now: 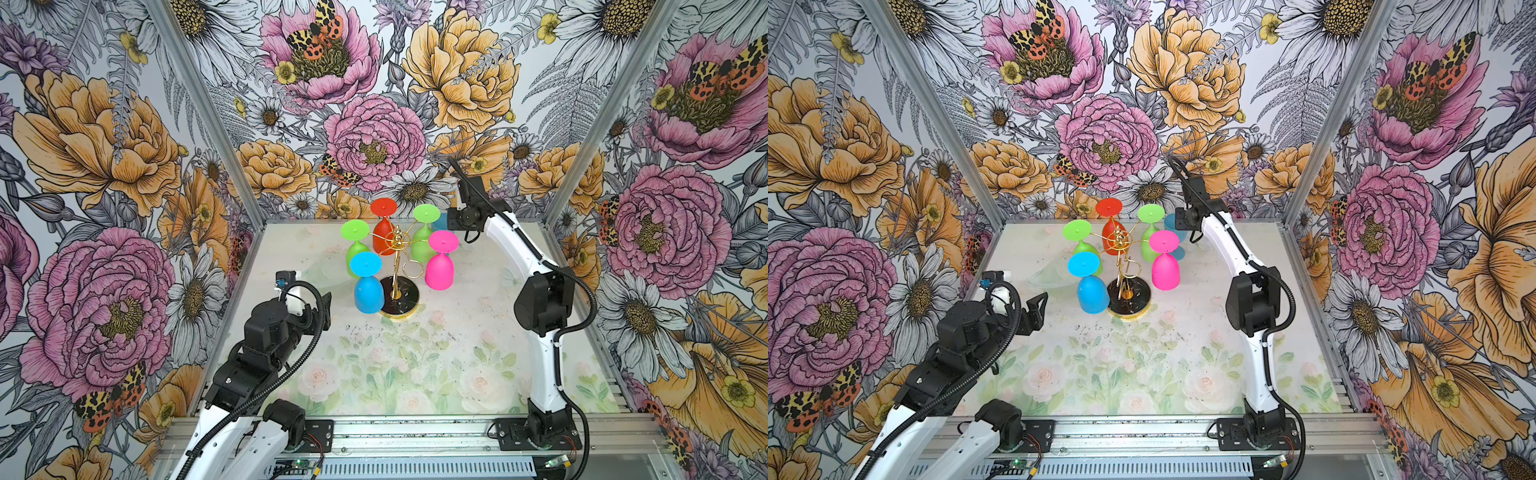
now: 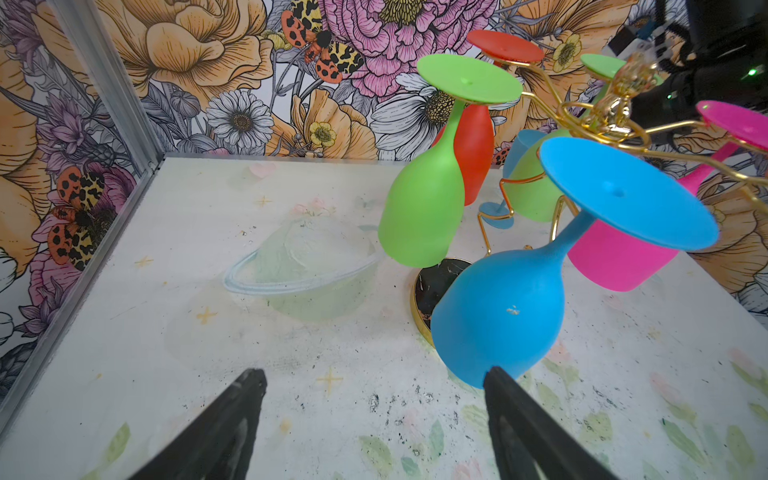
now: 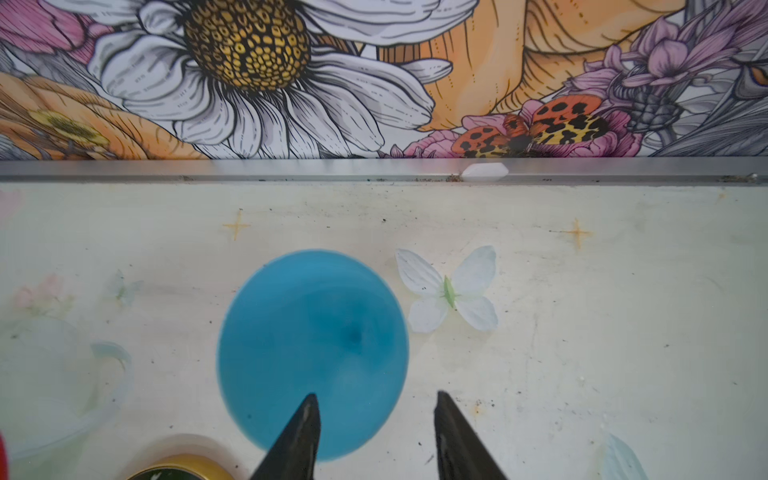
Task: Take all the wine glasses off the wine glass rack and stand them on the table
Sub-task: 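Open the right gripper and move it back toward the pink glass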
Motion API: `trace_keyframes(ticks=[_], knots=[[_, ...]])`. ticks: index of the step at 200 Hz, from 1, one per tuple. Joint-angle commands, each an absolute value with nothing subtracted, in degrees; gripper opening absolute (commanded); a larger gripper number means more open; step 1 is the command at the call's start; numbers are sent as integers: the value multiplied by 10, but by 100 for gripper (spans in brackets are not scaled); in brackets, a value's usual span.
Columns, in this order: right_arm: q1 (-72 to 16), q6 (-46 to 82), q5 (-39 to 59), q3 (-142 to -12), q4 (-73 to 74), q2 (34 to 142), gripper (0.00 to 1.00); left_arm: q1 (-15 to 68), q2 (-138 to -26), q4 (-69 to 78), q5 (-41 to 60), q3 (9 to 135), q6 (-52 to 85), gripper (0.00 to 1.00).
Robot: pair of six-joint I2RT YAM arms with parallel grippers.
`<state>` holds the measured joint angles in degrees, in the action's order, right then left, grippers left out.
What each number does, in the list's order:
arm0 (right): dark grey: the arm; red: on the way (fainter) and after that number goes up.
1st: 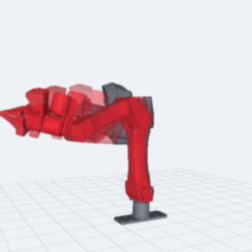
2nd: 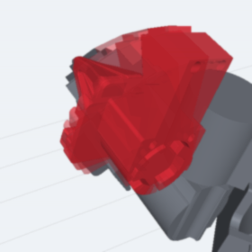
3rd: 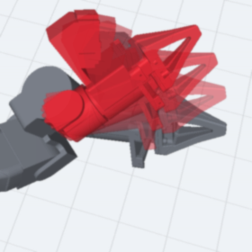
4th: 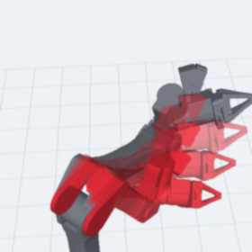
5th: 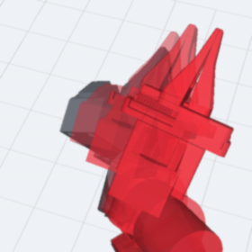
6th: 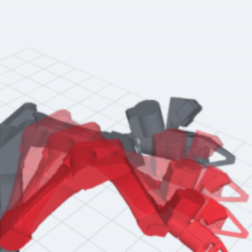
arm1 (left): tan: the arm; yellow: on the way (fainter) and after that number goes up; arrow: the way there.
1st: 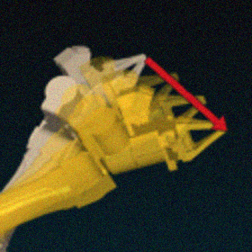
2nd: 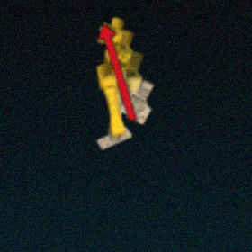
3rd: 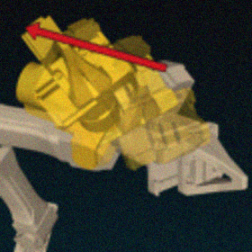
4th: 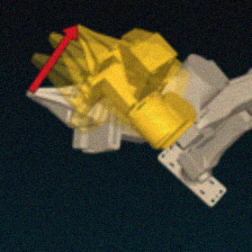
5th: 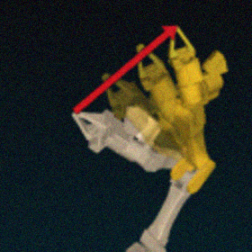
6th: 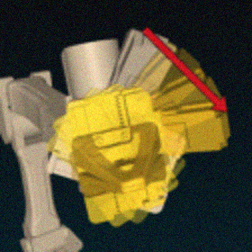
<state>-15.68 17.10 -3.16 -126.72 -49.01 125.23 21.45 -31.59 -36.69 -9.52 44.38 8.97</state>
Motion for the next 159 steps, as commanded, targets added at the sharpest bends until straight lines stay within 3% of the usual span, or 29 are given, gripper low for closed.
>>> trace_keyframes(ticks=[1,88,159], knots=[[-151,179,-7,-1282,-492,1206,50,207,-323,-371,-81,451,79,85],[-116,186,-6,-1235,-542,1087,57,196,-338,-371,-72,457,62,85],[-89,237,248,-1079,-515,941,60,153,-355,-336,-21,454,55,85]])
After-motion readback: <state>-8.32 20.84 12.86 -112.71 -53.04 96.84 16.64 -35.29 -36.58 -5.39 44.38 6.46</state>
